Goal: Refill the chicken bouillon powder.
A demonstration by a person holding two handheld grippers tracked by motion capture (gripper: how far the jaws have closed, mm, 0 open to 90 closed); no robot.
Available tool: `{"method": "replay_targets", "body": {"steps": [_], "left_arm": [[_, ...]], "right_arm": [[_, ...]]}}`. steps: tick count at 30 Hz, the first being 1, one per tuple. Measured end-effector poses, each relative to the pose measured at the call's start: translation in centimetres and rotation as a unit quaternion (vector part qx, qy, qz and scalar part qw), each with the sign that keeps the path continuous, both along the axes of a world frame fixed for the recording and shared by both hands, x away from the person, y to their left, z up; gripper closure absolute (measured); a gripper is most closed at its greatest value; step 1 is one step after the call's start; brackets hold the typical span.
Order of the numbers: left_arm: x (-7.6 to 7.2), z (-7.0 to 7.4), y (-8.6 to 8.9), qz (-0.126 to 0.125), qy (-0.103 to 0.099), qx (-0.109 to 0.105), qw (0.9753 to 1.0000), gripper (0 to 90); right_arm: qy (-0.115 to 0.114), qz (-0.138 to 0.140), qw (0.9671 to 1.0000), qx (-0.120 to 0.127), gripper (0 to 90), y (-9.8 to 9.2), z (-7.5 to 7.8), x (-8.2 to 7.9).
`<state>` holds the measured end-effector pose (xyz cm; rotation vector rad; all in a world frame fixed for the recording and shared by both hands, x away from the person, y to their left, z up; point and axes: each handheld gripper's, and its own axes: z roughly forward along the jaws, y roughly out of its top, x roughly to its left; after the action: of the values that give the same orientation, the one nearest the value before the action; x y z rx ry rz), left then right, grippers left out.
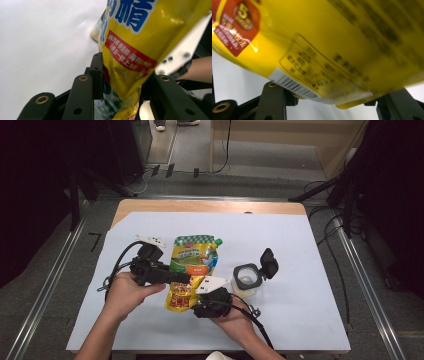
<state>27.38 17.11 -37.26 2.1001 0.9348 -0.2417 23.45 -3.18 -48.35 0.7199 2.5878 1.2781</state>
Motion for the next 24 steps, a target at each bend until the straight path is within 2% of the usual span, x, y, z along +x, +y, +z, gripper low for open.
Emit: {"method": "replay_targets", "body": {"steps": [8, 18, 22, 24], "left_arm": [[0.5, -0.2, -0.6, 0.005, 0.0, -0.023, 0.9997, 68.1], [0.5, -0.4, -3.6, -0.002, -0.03, 0.027, 0.9992, 68.6], [0.7, -0.7, -4.0, -0.006, -0.031, 0.02, 0.9993, 68.5], [0.8, -0.8, -4.1, -0.009, -0.031, 0.019, 0.9993, 68.7]], "right_arm": [[0.019, -0.014, 0.9995, 0.023, 47.2, -0.5, 0.2, -0.4], [0.041, -0.014, 0.9988, 0.022, 53.1, -0.5, 0.2, -1.3], [0.056, -0.017, 0.9978, 0.031, 54.3, -0.7, 0.3, -1.5], [0.056, -0.017, 0.9978, 0.031, 54.7, -0.8, 0.4, -1.6]]}}
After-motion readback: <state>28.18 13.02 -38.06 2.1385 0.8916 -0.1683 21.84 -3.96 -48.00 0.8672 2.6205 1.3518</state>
